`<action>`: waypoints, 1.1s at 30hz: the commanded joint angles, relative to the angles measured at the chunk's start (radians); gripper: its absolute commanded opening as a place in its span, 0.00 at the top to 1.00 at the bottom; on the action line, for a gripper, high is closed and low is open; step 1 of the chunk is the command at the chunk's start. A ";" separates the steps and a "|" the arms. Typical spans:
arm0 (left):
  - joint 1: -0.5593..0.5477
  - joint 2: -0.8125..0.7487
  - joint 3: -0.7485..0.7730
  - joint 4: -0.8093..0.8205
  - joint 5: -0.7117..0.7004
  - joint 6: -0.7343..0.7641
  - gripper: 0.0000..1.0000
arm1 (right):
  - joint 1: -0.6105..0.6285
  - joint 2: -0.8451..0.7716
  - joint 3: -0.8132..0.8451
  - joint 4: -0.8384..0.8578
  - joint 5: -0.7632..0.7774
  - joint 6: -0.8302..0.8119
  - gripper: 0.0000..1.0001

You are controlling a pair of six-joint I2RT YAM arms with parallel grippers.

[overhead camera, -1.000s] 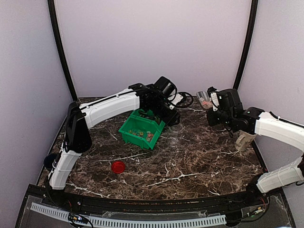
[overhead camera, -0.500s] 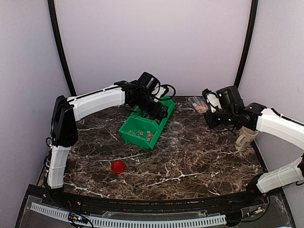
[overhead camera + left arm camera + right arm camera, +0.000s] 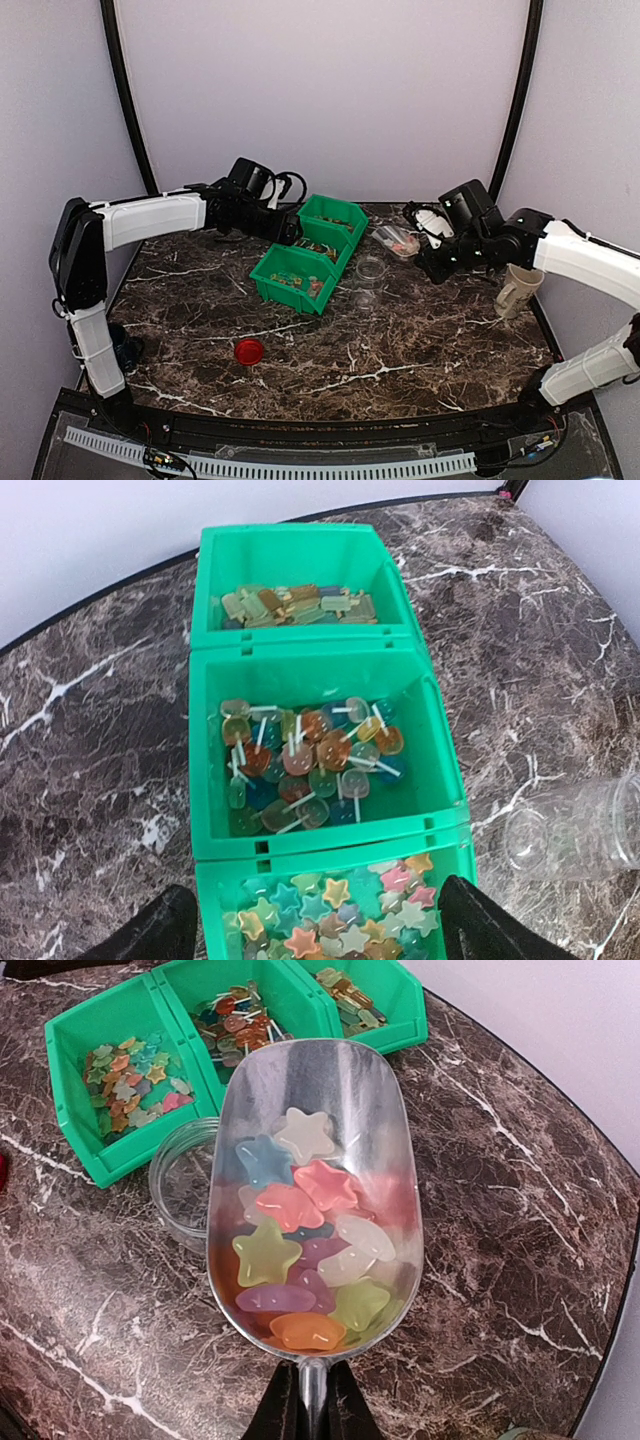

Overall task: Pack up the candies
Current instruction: Place the fake candies in the packing bottle.

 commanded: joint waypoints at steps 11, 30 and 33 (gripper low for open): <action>0.089 -0.133 -0.296 0.225 -0.001 -0.058 0.13 | 0.050 0.026 0.145 -0.168 -0.040 -0.020 1.00; 0.102 -0.166 -0.414 0.319 -0.001 -0.062 0.16 | 0.082 0.091 0.223 -0.334 -0.015 -0.021 1.00; 0.103 -0.163 -0.414 0.319 0.002 -0.063 0.17 | 0.084 0.105 0.231 -0.346 -0.010 -0.023 1.00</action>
